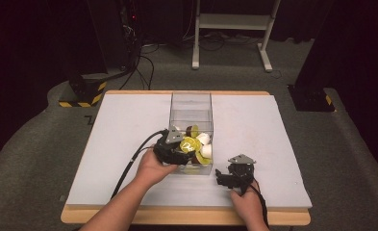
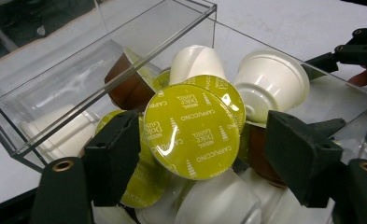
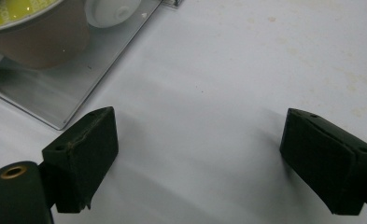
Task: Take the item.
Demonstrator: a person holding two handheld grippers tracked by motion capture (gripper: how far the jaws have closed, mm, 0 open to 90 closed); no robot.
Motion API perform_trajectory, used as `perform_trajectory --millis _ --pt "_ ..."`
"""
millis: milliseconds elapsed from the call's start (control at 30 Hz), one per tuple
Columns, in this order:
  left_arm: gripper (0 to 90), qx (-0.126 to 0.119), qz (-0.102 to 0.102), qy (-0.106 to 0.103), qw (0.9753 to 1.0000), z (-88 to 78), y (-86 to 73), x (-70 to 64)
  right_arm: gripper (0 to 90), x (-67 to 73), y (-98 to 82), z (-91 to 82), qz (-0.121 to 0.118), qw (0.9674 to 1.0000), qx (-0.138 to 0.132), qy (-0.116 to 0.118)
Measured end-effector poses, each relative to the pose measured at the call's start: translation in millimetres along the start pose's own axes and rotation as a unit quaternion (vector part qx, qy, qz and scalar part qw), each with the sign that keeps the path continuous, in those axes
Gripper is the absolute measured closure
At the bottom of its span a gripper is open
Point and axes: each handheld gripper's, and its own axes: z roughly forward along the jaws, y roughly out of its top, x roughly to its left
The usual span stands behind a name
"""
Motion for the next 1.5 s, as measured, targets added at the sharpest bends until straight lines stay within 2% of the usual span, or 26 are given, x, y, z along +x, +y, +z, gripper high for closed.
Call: perform_trajectory --millis 67,100,267,400,433,500,733,867,967,1033,1300,1500 --pt "28.3 0.001 0.001 0.002 1.0 0.8 0.6 -0.4 11.3 0.0 0.0 0.0 0.0 1.0 0.0 0.0" --pt "28.4 0.003 0.009 0.004 0.9999 0.8 0.8 -0.1 11.3 0.0 0.0 0.0 0.0 1.0 0.0 0.0" --pt "28.5 -0.005 0.017 0.016 0.9997 4.2 0.1 -2.6 11.3 0.0 0.0 0.0 0.0 1.0 0.0 0.0" --pt "27.6 -0.004 0.04 0.022 0.999 5.7 -1.6 -3.6 11.3 0.0 0.0 0.0 0.0 1.0 0.0 0.0" --pt "28.1 -0.008 0.032 0.019 0.9993 6.8 -2.5 -4.8 11.3 0.0 0.0 0.0 0.0 1.0 0.0 0.0" --pt "28.8 -0.001 0.04 0.019 0.999 6.5 -3.3 -4.2 11.3 0.0 0.0 -0.1 0.0 1.0 0.0 0.0" --pt "29.0 -0.003 0.045 0.021 0.9988 7.9 -6.3 -5.8 11.3 0.0 -0.1 -0.1 0.0 1.0 0.0 0.0" --pt "32.9 0.001 0.06 0.026 0.9978 7.4 -8.2 -5.9 11.3 0.1 -0.1 -0.1 0.0 1.0 0.0 0.0" --pt "37.1 -0.002 0.059 0.022 0.998 5.1 -7.8 -5.3 11.3 0.0 -0.1 -0.1 0.0 1.0 0.0 0.0" --pt "41.1 -0.015 0.049 0.018 0.9986 3.1 -7.0 -4.8 11.3 0.2 -0.1 -0.1 0.001 1.0 0.0 0.0" --pt "51.8 -0.029 0.026 0.011 0.9992 -1.4 -7.0 -0.4 11.3 0.1 -0.1 -0.1 0.0 1.0 -0.001 0.0" --pt "59.2 -0.042 0.028 0.013 0.9986 -5.2 -6.5 0.0 11.4 0.2 -0.1 -0.1 0.001 1.0 0.0 0.0"
